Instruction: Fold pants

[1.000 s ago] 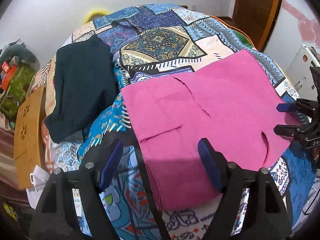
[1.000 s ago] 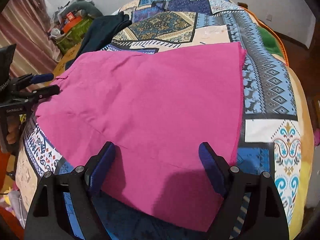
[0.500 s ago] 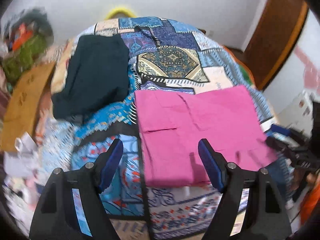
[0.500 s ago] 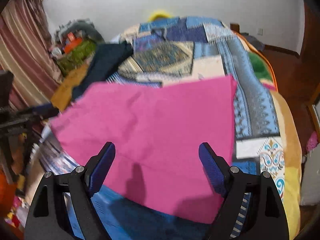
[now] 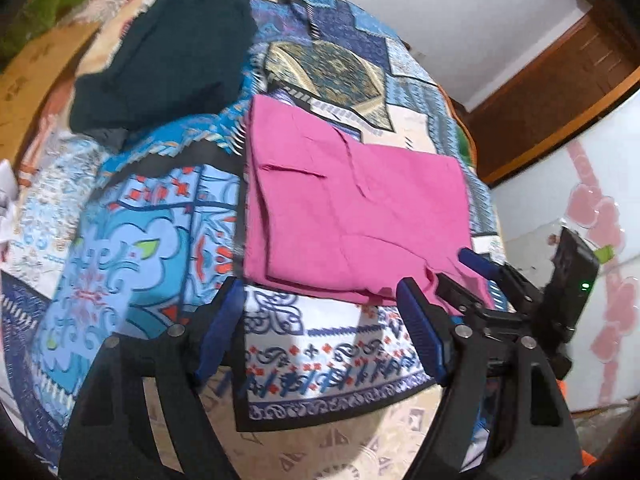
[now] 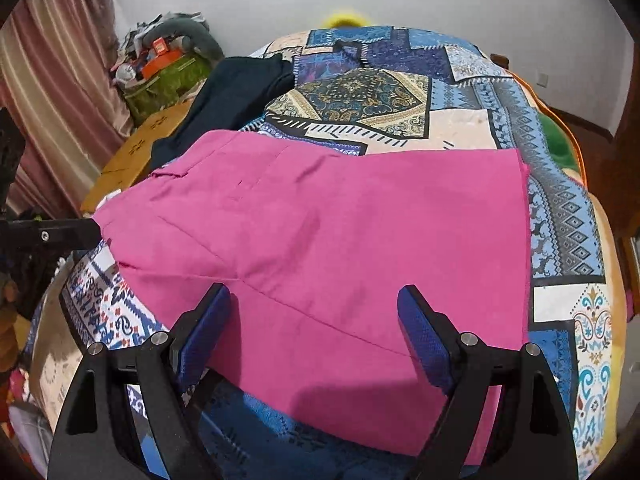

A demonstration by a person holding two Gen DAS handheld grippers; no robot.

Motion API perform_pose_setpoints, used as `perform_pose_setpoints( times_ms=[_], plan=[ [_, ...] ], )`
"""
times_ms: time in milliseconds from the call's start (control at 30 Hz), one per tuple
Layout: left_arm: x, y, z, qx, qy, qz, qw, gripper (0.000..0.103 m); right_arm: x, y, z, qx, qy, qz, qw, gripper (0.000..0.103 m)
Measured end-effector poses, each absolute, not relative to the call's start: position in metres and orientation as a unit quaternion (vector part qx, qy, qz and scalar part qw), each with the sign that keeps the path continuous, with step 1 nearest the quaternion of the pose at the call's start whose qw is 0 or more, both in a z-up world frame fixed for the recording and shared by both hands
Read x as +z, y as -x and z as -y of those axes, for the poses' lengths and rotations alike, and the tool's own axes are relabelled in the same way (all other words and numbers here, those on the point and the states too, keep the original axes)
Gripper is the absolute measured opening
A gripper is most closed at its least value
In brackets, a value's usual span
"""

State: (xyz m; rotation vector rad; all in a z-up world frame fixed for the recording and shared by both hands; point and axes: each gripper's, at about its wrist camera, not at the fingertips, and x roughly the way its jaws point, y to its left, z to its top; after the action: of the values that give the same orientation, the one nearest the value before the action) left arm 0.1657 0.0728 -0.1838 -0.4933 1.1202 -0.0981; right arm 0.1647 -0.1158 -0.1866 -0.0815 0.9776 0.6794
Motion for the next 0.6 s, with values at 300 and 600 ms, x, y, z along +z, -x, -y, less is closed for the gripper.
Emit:
perform_pose_setpoints(
  times_ms=[300,600],
  plan=[
    [-0.201,-0.194,-0.087,-0.073,0.333,-0.525,0.78,0.078,-0.194,-0.162,0.12,0.33,0.018,-0.471,0.818,0.083],
    [-0.205,-0.212,-0.076,-0.027,0.257,-0.525,0.811,0.022,-0.194,-0.161,0.122,0.327,0.001,-0.475,0.817,0.083]
  ],
)
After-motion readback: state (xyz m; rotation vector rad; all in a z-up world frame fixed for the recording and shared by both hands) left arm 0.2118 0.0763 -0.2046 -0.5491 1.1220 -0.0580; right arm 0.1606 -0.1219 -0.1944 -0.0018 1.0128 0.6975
